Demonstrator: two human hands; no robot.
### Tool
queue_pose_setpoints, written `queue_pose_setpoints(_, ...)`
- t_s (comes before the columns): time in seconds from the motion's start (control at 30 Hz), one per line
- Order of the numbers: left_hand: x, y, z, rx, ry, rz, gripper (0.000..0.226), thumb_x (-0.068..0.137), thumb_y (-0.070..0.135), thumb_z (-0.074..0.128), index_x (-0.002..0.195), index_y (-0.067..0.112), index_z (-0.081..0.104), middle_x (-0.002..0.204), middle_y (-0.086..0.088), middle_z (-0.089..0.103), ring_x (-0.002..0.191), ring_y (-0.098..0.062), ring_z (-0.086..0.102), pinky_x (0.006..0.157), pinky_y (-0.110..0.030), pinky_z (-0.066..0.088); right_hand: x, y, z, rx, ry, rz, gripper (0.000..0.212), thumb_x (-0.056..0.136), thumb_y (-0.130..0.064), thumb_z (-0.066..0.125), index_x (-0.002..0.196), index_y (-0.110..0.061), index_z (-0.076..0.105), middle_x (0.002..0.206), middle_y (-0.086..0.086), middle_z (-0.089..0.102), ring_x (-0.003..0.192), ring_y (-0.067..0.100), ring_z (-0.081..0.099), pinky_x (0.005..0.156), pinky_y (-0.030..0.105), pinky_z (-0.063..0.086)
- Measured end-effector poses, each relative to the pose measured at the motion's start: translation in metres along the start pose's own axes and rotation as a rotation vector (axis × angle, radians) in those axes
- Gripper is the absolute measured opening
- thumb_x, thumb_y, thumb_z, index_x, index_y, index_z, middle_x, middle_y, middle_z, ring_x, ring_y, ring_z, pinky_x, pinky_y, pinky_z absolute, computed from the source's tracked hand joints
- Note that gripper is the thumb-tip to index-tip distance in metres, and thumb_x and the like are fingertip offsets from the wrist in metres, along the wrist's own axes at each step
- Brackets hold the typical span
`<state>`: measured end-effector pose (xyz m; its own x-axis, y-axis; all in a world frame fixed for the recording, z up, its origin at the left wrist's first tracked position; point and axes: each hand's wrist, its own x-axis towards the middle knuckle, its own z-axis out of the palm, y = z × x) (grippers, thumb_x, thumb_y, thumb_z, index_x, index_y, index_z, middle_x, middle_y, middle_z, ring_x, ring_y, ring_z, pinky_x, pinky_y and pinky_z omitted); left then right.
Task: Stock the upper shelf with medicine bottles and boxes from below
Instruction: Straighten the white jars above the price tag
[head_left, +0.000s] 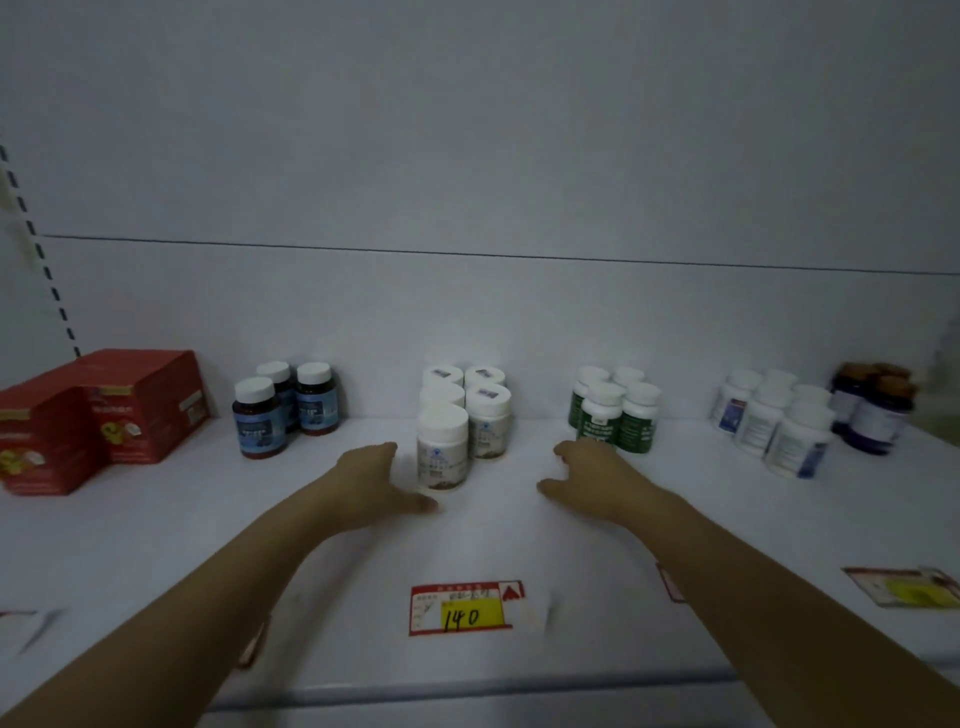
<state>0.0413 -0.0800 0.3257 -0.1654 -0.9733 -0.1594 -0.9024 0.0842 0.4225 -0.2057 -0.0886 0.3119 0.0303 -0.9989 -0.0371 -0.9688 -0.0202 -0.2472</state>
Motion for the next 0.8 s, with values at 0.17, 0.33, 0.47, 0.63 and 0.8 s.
queue_pose_setpoints(0.17,-0.034,0.014,-0.004,0.137,0.023,0.063,0.065,0.085,0.048,0.06,0.137,0.013,0.044,0.14,-0.006,0.049,0.123,-0.019,0.049,0.102,-0.029,0.04,-0.031,0.021,-0.018,0.082,0.091,-0.026,0.053,0.091,-0.039,0.057,0.131,-0.006,0.05,0.134,0.012,0.052,0.121,0.025,0.05,0.101,0.034,0.043)
queue_pose_setpoints(0.33,-0.04,0.058,0.009,0.136,-0.001,0.171,0.05,0.086,0.047,0.059,0.124,0.015,0.056,0.124,-0.003,0.059,0.098,-0.012,0.053,0.086,-0.022,0.044,-0.045,0.06,-0.029,0.115,0.156,-0.009,0.043,0.09,-0.036,0.058,0.124,-0.008,0.056,0.126,0.01,0.058,0.113,0.025,0.054,0.096,0.035,0.047)
queue_pose_setpoints(0.47,-0.017,0.096,0.03,0.036,0.049,0.168,0.062,0.084,0.045,0.063,0.135,0.014,0.047,0.137,-0.003,0.051,0.117,-0.017,0.051,0.095,-0.024,0.042,-0.035,0.104,-0.035,0.139,0.187,0.042,0.052,0.091,-0.035,0.056,0.135,-0.008,0.046,0.134,0.012,0.052,0.121,0.027,0.05,0.101,0.035,0.042)
queue_pose_setpoints(0.63,0.023,0.139,0.053,-0.015,0.109,0.096,0.078,0.083,0.045,0.065,0.146,0.013,0.03,0.149,-0.005,0.038,0.132,-0.021,0.042,0.106,-0.03,0.036,-0.008,0.151,-0.038,0.152,0.139,0.067,0.067,0.091,-0.041,0.054,0.145,-0.009,0.032,0.145,0.011,0.042,0.132,0.027,0.041,0.109,0.036,0.036)
queue_pose_setpoints(0.8,0.059,0.175,0.071,-0.094,0.165,0.029,0.079,0.083,0.037,0.068,0.144,0.009,0.027,0.146,-0.008,0.042,0.129,-0.025,0.045,0.101,-0.031,0.038,0.02,0.171,-0.042,0.168,0.078,-0.021,0.069,0.09,-0.045,0.055,0.144,-0.009,0.032,0.142,0.011,0.044,0.131,0.026,0.042,0.107,0.034,0.037)
